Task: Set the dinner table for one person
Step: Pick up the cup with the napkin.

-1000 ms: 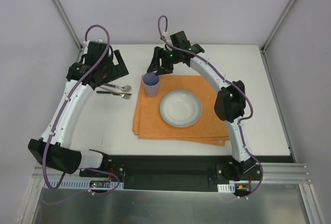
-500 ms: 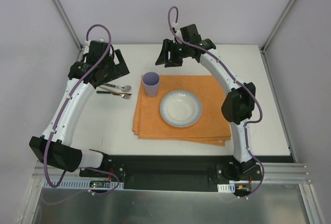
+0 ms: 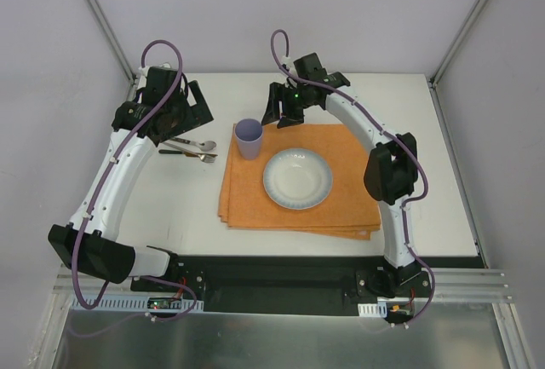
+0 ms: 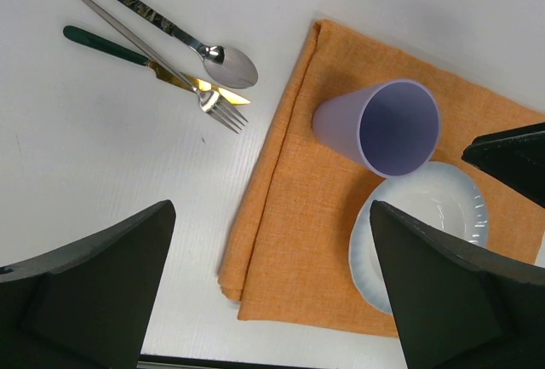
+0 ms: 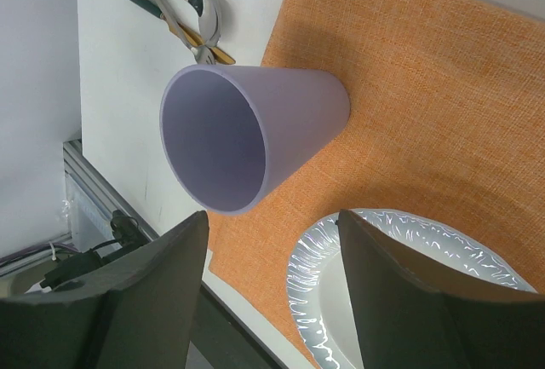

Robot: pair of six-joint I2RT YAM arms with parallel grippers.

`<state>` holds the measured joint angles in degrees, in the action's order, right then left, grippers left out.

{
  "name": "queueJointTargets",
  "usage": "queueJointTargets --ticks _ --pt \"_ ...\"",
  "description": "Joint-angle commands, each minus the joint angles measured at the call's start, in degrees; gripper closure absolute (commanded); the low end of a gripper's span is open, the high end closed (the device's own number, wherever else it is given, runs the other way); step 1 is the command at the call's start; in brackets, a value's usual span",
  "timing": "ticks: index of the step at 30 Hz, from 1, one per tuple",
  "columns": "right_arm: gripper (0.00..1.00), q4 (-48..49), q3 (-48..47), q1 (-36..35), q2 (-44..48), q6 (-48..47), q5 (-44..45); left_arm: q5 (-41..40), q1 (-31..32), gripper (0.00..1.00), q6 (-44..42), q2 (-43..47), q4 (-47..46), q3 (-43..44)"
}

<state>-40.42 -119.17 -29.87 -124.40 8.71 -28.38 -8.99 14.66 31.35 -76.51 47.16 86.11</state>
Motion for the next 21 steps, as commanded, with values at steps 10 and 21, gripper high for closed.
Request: queueJointTargets --ticks 10,21 --pt "0.35 2.6 0.7 -2.5 -1.3 0.2 -4.1 0.9 0.3 0.01 2.0 2.1 -1.0 -1.7" --pt "0.36 4.1 -2.2 -3.4 -5.1 2.2 -3.8 1.3 0.2 0.01 0.6 3.7 -0.9 -2.8"
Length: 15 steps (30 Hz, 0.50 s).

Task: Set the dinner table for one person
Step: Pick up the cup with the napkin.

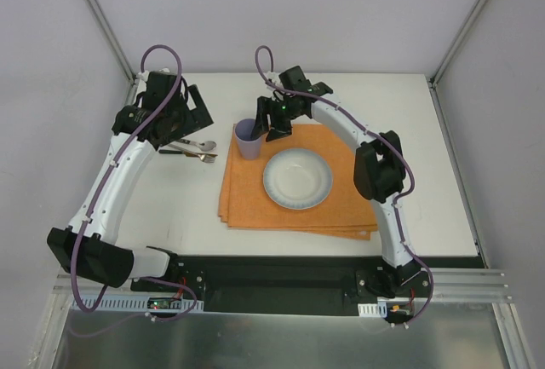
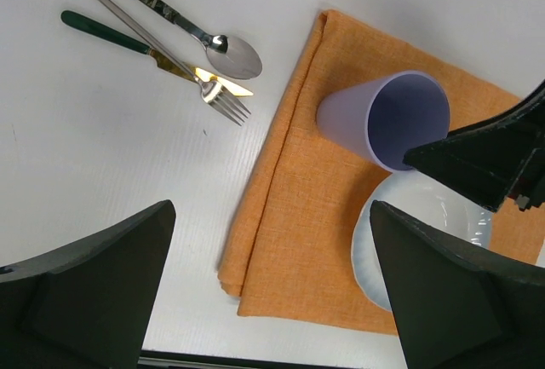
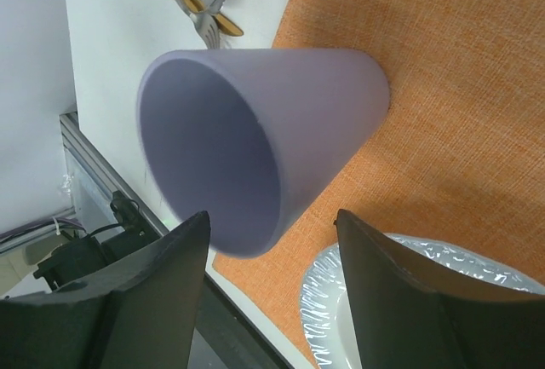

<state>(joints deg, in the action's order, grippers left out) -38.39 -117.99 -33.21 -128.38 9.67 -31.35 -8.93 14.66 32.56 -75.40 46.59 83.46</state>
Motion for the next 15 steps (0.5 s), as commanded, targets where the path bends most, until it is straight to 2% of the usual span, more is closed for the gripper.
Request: queueJointTargets --ticks 1,2,5,6,8,9,15 --pt "0.36 2.5 -3.6 0.0 -1.3 1.4 -0.9 1.4 0.3 0.01 -0.7 3.1 -0.4 -0.4" --pt "0.37 2.8 -3.8 0.1 -1.5 1.7 -0.8 1.5 0.3 0.01 -0.7 3.3 -0.4 -0.7" --pt "0.48 3.6 -4.3 0.1 -2.3 2.4 -0.3 2.1 0.3 0.01 -0.6 4.4 -0.4 -1.5" --pt "0.62 3.9 -4.3 0.1 -2.4 2.6 -0.1 2.2 0.3 0.01 -0.6 4.7 -0.4 -1.8" --pt "0.80 4.8 -4.2 0.0 -2.3 3.0 0.0 2.6 0.2 0.01 -0.3 5.6 -0.3 -2.8" --pt "0.99 5.4 -4.0 0.1 -2.2 3.5 0.2 2.7 0.3 0.01 -0.3 5.9 -0.4 -3.0" --pt "0.99 7.5 -4.0 0.1 -0.4 5.0 0.2 5.0 0.3 0.01 0.7 5.6 -0.5 -4.3"
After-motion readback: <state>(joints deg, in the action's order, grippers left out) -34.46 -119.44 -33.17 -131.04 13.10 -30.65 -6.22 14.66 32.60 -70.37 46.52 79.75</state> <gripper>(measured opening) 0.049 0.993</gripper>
